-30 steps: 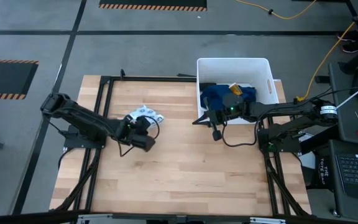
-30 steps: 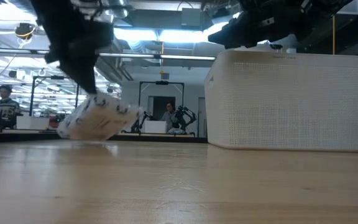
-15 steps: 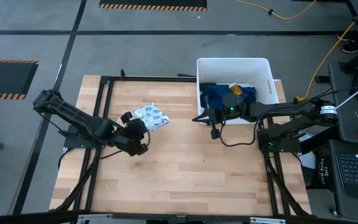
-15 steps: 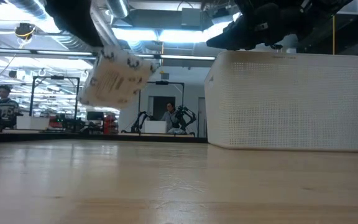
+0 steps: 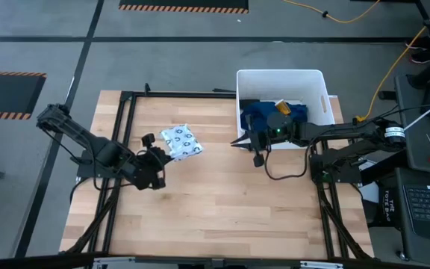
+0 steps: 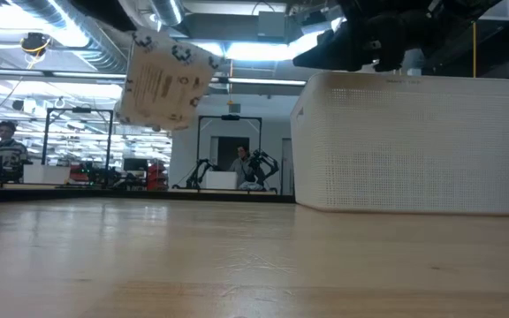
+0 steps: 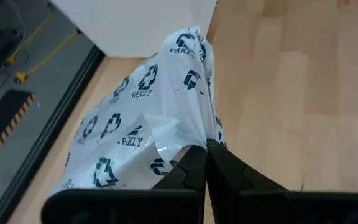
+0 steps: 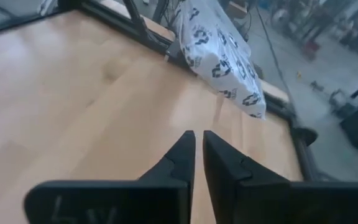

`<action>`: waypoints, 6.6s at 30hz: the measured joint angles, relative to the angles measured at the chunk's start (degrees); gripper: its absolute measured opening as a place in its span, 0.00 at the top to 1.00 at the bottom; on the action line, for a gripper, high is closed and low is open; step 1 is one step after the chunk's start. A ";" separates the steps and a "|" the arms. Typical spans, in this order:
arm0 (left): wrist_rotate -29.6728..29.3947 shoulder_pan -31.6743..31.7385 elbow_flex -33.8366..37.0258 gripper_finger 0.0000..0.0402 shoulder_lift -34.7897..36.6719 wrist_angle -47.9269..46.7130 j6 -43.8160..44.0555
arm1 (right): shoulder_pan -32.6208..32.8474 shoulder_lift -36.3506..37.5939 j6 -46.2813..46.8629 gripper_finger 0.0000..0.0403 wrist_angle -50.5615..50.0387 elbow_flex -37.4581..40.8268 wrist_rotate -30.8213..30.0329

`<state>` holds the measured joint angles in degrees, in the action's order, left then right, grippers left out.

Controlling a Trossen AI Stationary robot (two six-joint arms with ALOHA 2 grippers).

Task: Pick & place medical supplies in basket/bin
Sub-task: Put the white mailer bag into the white container

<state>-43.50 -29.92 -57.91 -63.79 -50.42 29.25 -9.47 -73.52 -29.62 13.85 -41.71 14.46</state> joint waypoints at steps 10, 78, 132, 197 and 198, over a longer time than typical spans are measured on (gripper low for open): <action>1.21 -0.48 0.00 1.00 0.75 10.52 -14.68 | 0.74 0.00 -6.63 0.63 1.34 0.00 0.17; 7.12 -0.37 0.02 1.00 0.16 32.46 -34.90 | 7.93 -25.11 -16.33 0.25 33.09 -12.24 3.67; -1.00 -2.33 0.00 0.51 2.97 24.16 -28.75 | 7.91 -25.11 -18.29 0.61 31.91 -12.04 -2.37; 15.31 18.56 31.58 1.00 11.46 60.09 -46.51 | 7.76 7.67 -23.37 0.60 -7.22 -12.20 -74.30; 15.31 18.56 31.58 0.99 11.46 60.09 -46.53 | 7.76 7.67 -23.37 0.60 -7.39 -12.20 -75.22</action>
<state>-28.18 -11.35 -26.33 -52.34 9.67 -17.28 -1.72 -65.84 -52.99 6.46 -53.91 -60.77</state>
